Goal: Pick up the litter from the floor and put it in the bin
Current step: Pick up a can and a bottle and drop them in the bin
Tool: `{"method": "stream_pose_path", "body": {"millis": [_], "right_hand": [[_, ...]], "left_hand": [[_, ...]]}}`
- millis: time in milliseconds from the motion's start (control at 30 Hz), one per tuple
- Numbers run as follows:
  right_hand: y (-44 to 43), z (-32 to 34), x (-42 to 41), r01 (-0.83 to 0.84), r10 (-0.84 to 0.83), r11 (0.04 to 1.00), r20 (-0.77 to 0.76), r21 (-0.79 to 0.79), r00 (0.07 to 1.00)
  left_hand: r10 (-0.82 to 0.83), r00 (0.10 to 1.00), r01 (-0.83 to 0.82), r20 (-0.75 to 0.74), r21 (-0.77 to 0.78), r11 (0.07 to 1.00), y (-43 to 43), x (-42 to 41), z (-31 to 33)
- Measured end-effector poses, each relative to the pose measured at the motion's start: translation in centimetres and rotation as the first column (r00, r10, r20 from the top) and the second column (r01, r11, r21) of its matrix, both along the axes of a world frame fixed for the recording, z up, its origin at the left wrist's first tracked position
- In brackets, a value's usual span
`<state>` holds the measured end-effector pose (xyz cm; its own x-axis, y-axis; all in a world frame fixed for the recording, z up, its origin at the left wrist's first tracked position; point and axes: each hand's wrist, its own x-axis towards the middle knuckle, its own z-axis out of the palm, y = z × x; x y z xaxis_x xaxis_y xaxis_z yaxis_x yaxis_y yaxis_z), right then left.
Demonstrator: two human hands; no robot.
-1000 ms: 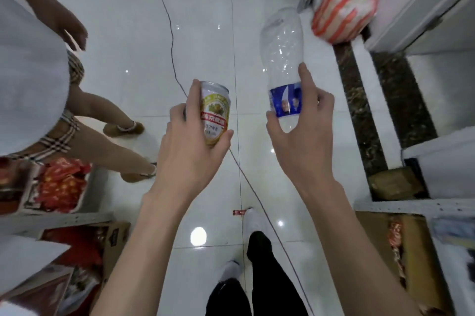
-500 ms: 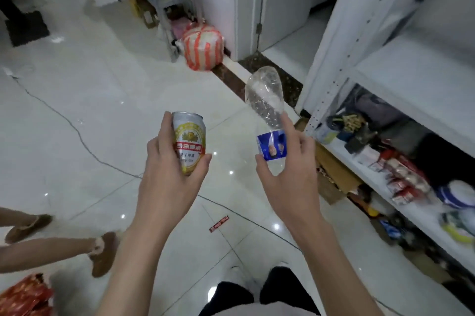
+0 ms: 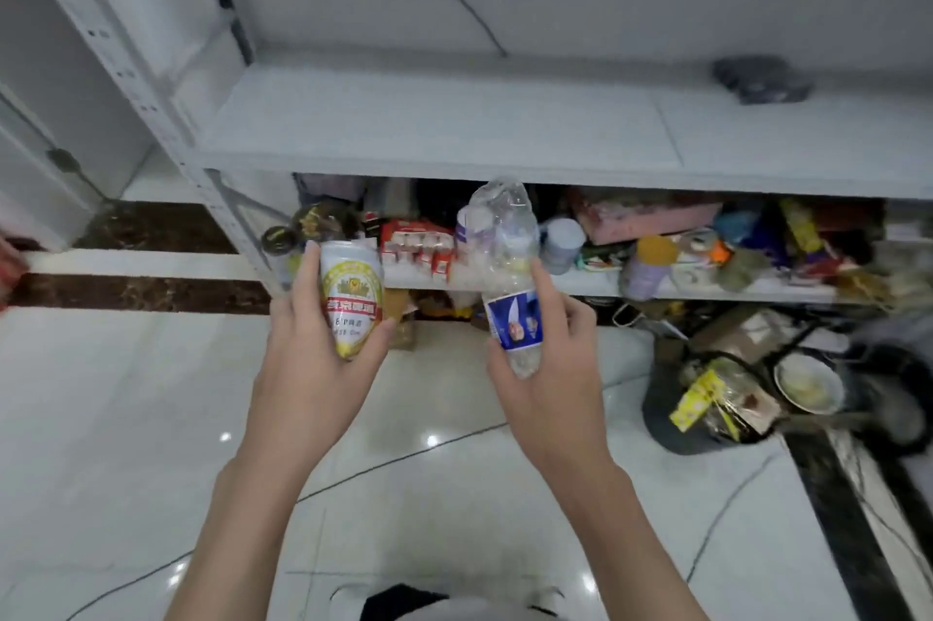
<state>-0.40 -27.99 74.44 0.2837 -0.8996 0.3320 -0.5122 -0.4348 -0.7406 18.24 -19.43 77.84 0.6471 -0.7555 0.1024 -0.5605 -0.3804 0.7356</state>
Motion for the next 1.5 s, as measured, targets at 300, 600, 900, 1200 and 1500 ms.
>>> {"method": "stream_pose_path", "body": {"millis": [300,600,900,1200,1500], "right_hand": [[-5.9,-0.6,-24.9,0.334,-0.333,0.94,-0.022,0.071,0.943],[-10.1,-3.1,-38.9,0.563,-0.563,0.817,-0.04,0.122,0.825],[-19.8,-4.3,-49.0,0.619,-0.594,0.777,-0.188,0.119,0.782],[-29.3,-4.9,-57.8,0.548,-0.507,0.812,-0.22,0.2,0.833],[-36.8,-7.3,-66.2,0.349,-0.311,0.889,-0.169,0.297,0.935]], "left_hand": [[-0.381,0.925,0.381,0.013,-0.012,0.925,-13.2,-23.4,-0.4],[-0.55,0.834,0.551,-0.027,0.077,0.831,-21.6,-35.9,-2.3],[-0.504,0.853,0.521,-0.134,0.159,0.839,-32.7,-44.7,-6.3],[-0.455,0.877,0.48,-0.158,0.222,0.849,-40.8,-53.4,-8.1],[-0.29,0.952,0.306,-0.097,0.345,0.887,-44.0,-61.8,-9.8]]}}
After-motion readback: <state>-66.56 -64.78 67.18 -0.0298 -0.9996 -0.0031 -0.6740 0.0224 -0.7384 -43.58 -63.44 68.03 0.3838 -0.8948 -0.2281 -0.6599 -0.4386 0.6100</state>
